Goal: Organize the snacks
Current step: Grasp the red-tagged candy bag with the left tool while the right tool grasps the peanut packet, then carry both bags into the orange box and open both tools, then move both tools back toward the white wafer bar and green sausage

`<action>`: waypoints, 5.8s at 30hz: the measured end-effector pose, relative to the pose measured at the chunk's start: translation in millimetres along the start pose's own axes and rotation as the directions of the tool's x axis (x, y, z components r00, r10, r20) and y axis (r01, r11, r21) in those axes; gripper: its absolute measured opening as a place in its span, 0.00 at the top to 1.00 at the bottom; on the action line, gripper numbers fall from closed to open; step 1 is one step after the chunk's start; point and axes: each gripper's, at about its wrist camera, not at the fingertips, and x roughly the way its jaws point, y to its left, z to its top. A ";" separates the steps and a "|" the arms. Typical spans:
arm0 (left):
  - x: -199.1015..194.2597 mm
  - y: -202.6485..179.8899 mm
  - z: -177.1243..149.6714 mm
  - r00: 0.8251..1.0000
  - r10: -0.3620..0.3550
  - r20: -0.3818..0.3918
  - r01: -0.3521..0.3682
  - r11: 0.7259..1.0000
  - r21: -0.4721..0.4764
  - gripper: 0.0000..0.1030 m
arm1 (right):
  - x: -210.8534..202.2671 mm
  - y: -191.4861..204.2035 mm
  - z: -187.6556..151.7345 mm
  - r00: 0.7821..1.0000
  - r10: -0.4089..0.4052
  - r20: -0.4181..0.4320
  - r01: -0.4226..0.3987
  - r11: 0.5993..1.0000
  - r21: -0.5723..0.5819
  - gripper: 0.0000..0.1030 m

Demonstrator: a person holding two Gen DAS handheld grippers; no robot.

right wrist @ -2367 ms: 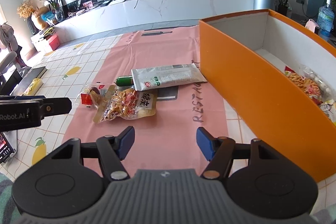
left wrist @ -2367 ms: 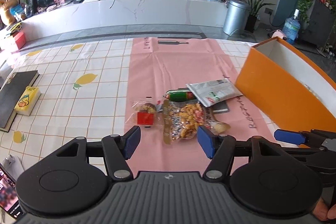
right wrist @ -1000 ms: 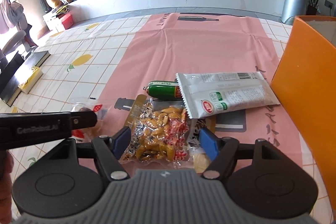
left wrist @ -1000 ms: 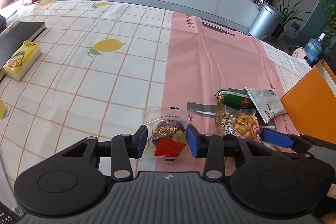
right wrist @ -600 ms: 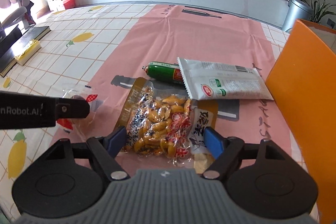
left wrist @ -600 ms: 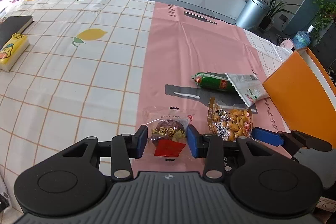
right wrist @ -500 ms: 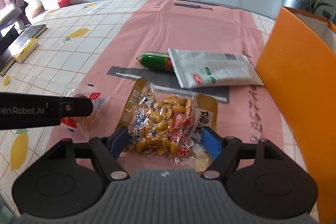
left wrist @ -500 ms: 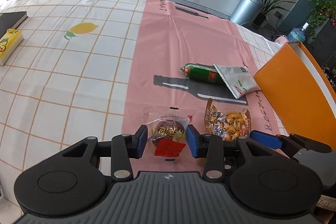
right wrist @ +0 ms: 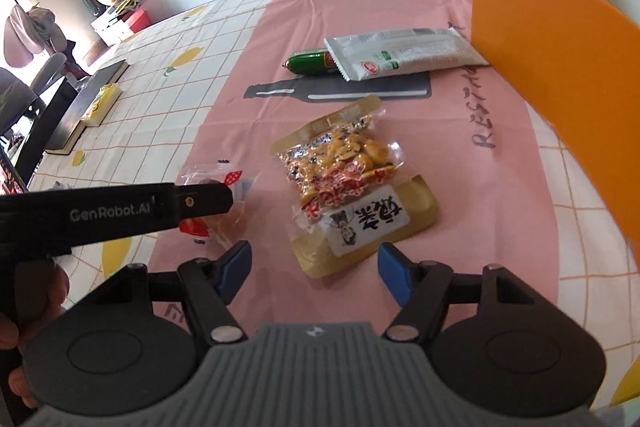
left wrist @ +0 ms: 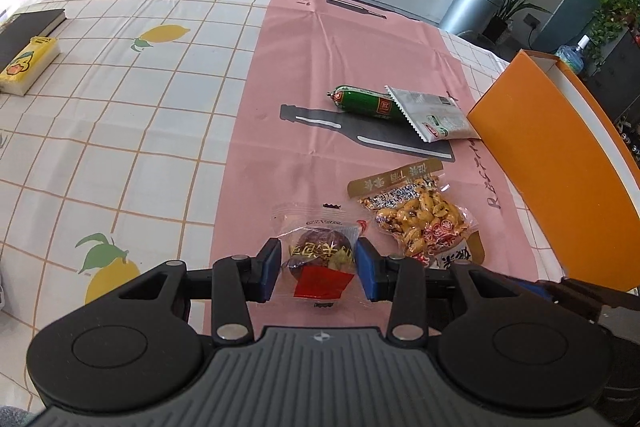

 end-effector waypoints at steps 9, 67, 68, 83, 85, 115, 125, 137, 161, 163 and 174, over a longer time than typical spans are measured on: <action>6.5 3.3 -3.1 1.000 0.024 0.005 -0.025 1.000 0.014 0.55 | 18.4 6.3 16.7 0.996 -0.060 0.069 0.075 0.969 -0.235 0.16; -67.9 -131.4 23.0 0.976 -0.156 0.154 0.115 0.963 0.244 0.58 | -130.6 -90.9 25.8 0.964 0.040 0.262 -0.030 0.999 -0.043 0.30; -68.6 -140.6 25.3 0.974 -0.166 0.153 0.122 0.958 0.261 0.58 | -137.3 -97.7 27.2 0.962 0.033 0.271 -0.022 0.999 -0.041 0.30; -12.7 -269.8 68.5 0.975 -0.218 0.049 0.161 0.839 0.520 0.58 | -163.0 -224.4 57.7 0.973 -0.094 0.211 0.096 0.995 0.000 0.29; 2.0 -280.0 76.3 0.980 -0.196 0.032 0.148 0.828 0.540 0.58 | -152.3 -237.1 64.6 0.978 -0.096 0.183 0.097 0.995 0.000 0.29; 126.3 -295.6 130.7 0.993 0.001 -0.120 0.079 0.750 0.657 0.58 | 7.2 -257.9 161.2 0.991 -0.111 -0.076 0.086 0.957 -0.276 0.28; 139.0 -295.6 129.7 0.992 0.008 -0.122 0.074 0.753 0.654 0.57 | 2.6 -261.5 159.6 0.987 -0.148 -0.061 0.125 0.952 -0.280 0.24; 156.9 -303.6 129.1 0.992 -0.010 -0.125 0.088 0.766 0.637 0.56 | -17.3 -253.9 149.2 0.985 -0.166 -0.046 0.143 0.939 -0.314 0.24; 36.1 -275.9 103.2 0.996 -0.083 0.035 0.043 0.780 0.624 0.30 | -68.1 -220.8 121.6 0.983 -0.180 -0.025 0.171 0.964 -0.202 0.22; 22.3 -269.1 98.1 0.995 -0.082 0.050 0.035 0.791 0.611 0.30 | -76.9 -214.7 117.6 0.983 -0.183 -0.009 0.179 0.967 -0.182 0.22; -46.8 -216.9 65.1 0.985 -0.059 0.165 -0.025 0.883 0.468 0.30 | -134.4 -163.9 89.3 0.961 -0.200 0.188 0.208 0.978 -0.020 0.22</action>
